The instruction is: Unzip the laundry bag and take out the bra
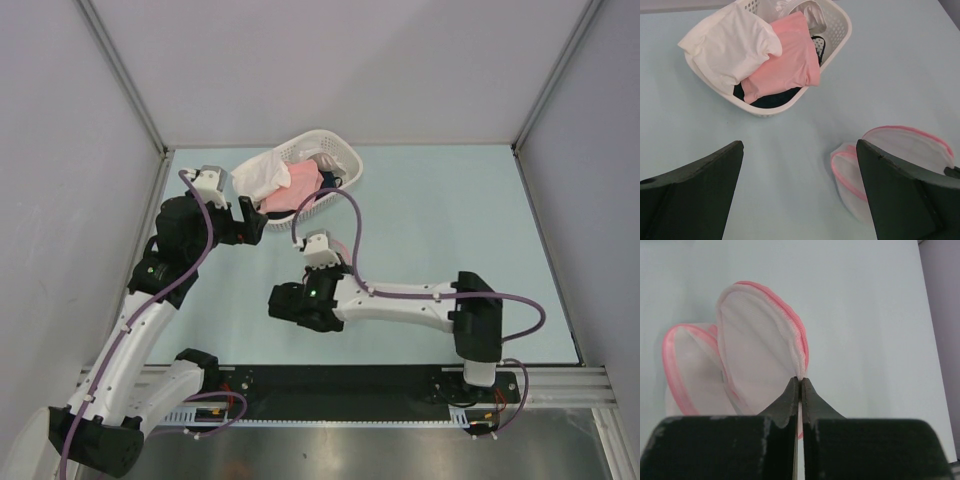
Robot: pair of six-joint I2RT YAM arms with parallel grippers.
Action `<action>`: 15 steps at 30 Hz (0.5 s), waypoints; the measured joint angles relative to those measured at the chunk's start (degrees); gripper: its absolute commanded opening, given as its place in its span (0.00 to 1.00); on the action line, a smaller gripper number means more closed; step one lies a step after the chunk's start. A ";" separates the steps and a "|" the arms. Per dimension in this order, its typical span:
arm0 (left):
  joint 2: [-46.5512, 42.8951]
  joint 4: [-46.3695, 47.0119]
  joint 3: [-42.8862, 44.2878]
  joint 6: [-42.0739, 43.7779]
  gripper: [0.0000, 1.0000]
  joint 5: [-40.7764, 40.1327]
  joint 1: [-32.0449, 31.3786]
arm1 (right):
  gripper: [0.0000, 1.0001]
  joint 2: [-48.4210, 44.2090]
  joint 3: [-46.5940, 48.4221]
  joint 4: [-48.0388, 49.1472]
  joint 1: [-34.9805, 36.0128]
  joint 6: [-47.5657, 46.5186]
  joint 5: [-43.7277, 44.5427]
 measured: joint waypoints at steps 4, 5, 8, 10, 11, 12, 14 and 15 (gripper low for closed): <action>0.00 0.00 0.00 0.00 1.00 0.02 0.04 | 0.00 6.12 2.08 -2.40 1.51 1.75 2.25; 0.00 0.00 0.00 0.00 1.00 0.02 0.04 | 0.00 7.17 2.23 -2.73 1.88 1.95 2.75; 0.00 0.00 -0.02 0.00 1.00 0.02 0.04 | 0.00 7.98 2.23 -3.61 2.49 2.45 3.41; 0.00 0.00 -0.02 0.02 1.00 0.02 0.04 | 0.00 7.91 2.40 -4.11 2.78 2.64 4.13; 0.00 0.00 0.00 0.00 1.00 0.02 0.07 | 0.00 7.89 2.40 -4.22 2.84 2.69 4.52; 0.00 0.00 0.00 0.00 1.00 0.04 0.07 | 0.00 7.85 2.40 -4.33 2.84 2.60 4.96; 0.00 0.00 -0.02 0.00 1.00 0.07 0.07 | 0.00 7.50 2.29 -4.50 2.84 2.34 5.81; 0.00 0.00 -0.02 0.00 1.00 0.07 0.07 | 0.00 7.17 2.19 -4.48 2.78 2.19 6.34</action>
